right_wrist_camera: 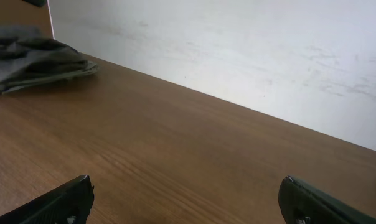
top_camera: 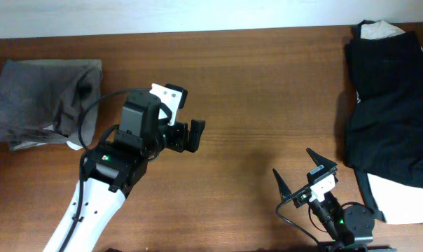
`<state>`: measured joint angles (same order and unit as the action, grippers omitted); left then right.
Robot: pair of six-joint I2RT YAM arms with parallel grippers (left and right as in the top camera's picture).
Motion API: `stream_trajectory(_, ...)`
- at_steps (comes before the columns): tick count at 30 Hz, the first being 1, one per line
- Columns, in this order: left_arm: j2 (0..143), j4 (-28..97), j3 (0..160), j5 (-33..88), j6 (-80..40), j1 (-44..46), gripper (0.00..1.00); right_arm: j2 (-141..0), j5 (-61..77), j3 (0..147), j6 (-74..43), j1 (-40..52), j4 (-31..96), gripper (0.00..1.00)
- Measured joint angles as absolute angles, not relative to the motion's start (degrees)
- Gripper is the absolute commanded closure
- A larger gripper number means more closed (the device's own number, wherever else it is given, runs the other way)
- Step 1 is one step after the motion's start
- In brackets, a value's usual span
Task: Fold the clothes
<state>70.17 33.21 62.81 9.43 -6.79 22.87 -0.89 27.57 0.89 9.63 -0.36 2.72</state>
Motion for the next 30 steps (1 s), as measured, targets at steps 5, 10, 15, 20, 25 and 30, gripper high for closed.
stream_trajectory(5,62.83,38.59,61.76,3.53,-6.35,22.85,0.01,-0.80,27.57,0.89,9.67,-0.36,2.70,0.02)
stream_trajectory(10,26.79,34.68,43.03,-7.01,-5.76,11.75,0.01,-0.69,27.77,0.82,9.67,-0.36,2.55,0.02)
stream_trajectory(15,7.77,24.16,19.75,-7.90,-5.54,2.13,0.01,-0.62,27.77,0.78,9.63,-0.36,2.50,0.02)
stream_trajectory(20,0.95,13.89,5.76,-6.94,-5.52,0.43,0.01,-0.62,27.77,0.78,9.63,-0.36,2.50,0.01)
stream_trajectory(25,0.91,9.39,3.84,-6.17,-5.50,0.38,0.01,-0.62,27.77,0.78,9.65,-0.36,2.50,0.02)
stream_trajectory(30,0.91,9.39,3.77,-6.02,-5.52,0.38,0.01,-0.62,27.77,0.78,9.65,-0.36,2.50,0.02)
